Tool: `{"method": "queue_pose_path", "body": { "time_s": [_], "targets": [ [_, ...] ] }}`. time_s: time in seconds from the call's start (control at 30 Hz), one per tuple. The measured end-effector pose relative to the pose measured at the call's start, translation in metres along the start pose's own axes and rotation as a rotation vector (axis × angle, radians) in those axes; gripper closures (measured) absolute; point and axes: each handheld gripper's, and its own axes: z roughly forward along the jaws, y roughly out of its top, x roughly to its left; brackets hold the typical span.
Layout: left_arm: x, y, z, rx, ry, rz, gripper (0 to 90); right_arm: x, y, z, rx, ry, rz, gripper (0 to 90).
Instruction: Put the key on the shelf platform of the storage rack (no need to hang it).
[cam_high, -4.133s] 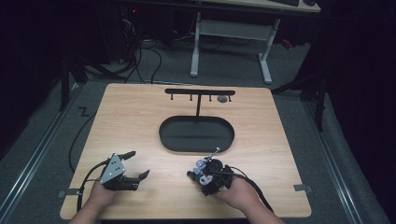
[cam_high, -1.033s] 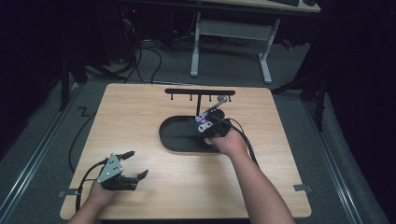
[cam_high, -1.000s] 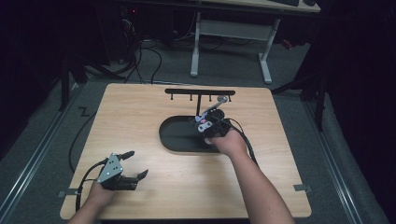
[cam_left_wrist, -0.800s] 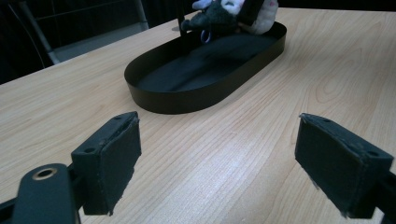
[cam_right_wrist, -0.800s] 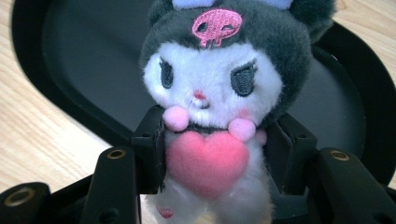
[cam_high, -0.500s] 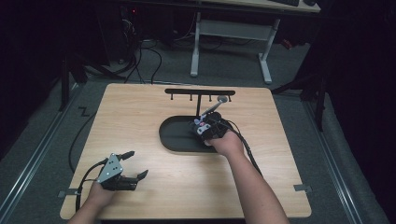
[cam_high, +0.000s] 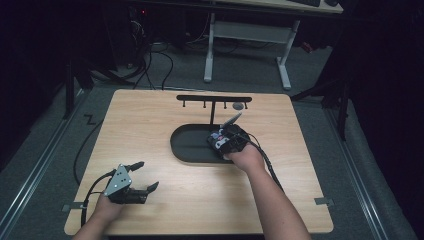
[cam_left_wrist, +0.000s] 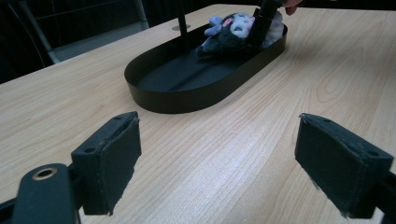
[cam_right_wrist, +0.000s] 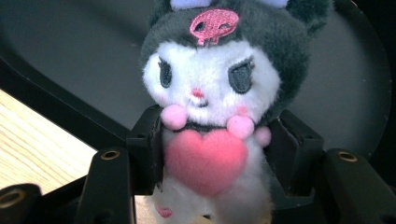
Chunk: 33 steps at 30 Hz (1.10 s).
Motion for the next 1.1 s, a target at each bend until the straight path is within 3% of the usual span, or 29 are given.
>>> {"method": "queue_pose_path", "body": {
  "time_s": [0.1, 0.17, 0.33, 0.37, 0.47, 0.8, 1.1],
  "targets": [
    [0.000, 0.000, 0.000, 0.001, 0.001, -0.001, 15.4, 0.001, 0.001, 0.000, 0.006, 0.010, -0.009, 38.1],
    [0.000, 0.000, 0.000, 0.001, 0.001, -0.003, 15.4, 0.002, 0.002, -0.002, -0.007, 0.016, -0.001, 32.1],
    [0.001, 0.000, 0.000, 0.000, 0.001, -0.002, 15.4, 0.001, 0.001, -0.008, -0.030, 0.020, 0.027, 28.3],
    [0.001, 0.000, 0.000, -0.001, 0.002, -0.002, 15.4, -0.001, 0.002, -0.011, -0.044, 0.014, 0.009, 28.2],
    [0.001, 0.000, 0.000, -0.003, 0.002, -0.003, 15.4, -0.004, 0.001, -0.021, -0.070, 0.010, 0.025, 27.7],
    [0.000, -0.001, 0.002, 0.002, 0.002, -0.003, 15.4, -0.005, -0.001, -0.030, -0.081, 0.009, 0.031, 27.7],
    [-0.001, -0.001, 0.001, 0.009, 0.001, 0.000, 15.4, -0.003, -0.005, -0.037, -0.115, 0.009, -0.004, 27.4]
  ]
}}
